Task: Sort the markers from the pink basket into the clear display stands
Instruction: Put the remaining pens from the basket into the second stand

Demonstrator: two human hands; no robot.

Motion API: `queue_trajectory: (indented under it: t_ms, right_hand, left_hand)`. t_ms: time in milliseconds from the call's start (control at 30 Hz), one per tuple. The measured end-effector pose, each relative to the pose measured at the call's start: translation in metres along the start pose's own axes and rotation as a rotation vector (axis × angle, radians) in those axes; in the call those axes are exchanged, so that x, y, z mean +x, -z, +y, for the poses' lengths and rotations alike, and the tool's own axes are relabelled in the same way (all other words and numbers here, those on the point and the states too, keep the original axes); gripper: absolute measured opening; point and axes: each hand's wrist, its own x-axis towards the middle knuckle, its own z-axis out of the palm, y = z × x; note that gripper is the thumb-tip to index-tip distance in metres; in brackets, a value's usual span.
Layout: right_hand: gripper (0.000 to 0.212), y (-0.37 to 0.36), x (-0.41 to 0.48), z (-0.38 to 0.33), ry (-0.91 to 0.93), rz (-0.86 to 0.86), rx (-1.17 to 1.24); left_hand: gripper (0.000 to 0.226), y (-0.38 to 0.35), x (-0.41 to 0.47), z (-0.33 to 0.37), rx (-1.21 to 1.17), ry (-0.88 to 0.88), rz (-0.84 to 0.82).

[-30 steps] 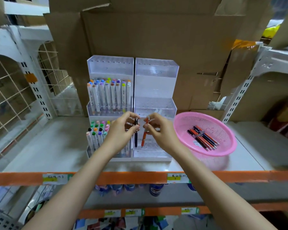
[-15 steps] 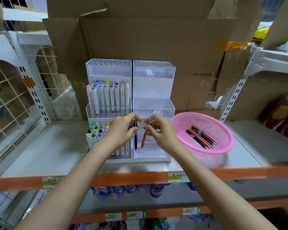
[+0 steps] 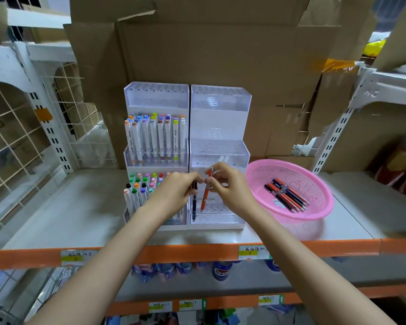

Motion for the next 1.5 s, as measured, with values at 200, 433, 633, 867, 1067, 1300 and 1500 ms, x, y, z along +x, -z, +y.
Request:
queue_trajectory:
  t_ms: [200,433,633,867,1067,1300,1500]
  right_hand:
    - [0.008,0.002,-0.002,-0.001,0.001,-0.003,-0.003]
    - [0.007,0.002,-0.003,-0.001,0.005,0.006,-0.010]
    - [0.009,0.003,-0.004,-0.002,0.000,0.008,0.003]
    - [0.009,0.001,-0.005,-0.004,-0.006,0.002,-0.006]
    - [0.009,0.001,-0.005,-0.004,-0.006,0.003,-0.002]
    - [0.008,0.001,-0.005,-0.004,-0.006,0.007,-0.006]
    - [0.010,0.000,-0.005,-0.004,-0.016,0.006,-0.005]
  left_hand:
    - [0.027,-0.002,0.001,0.000,0.034,0.008,0.002]
    - [0.026,-0.006,-0.001,-0.001,0.128,-0.011,-0.063]
    - [0.029,-0.010,-0.003,-0.006,0.148,-0.019,-0.010]
    - [0.028,-0.008,-0.005,-0.009,0.203,-0.159,0.101]
    - [0.026,-0.002,-0.005,-0.012,0.052,-0.098,0.096]
    - [0.020,-0.007,-0.004,-0.016,-0.021,-0.005,0.084]
    - [0.024,-0.005,-0.004,-0.017,-0.025,-0.006,0.066]
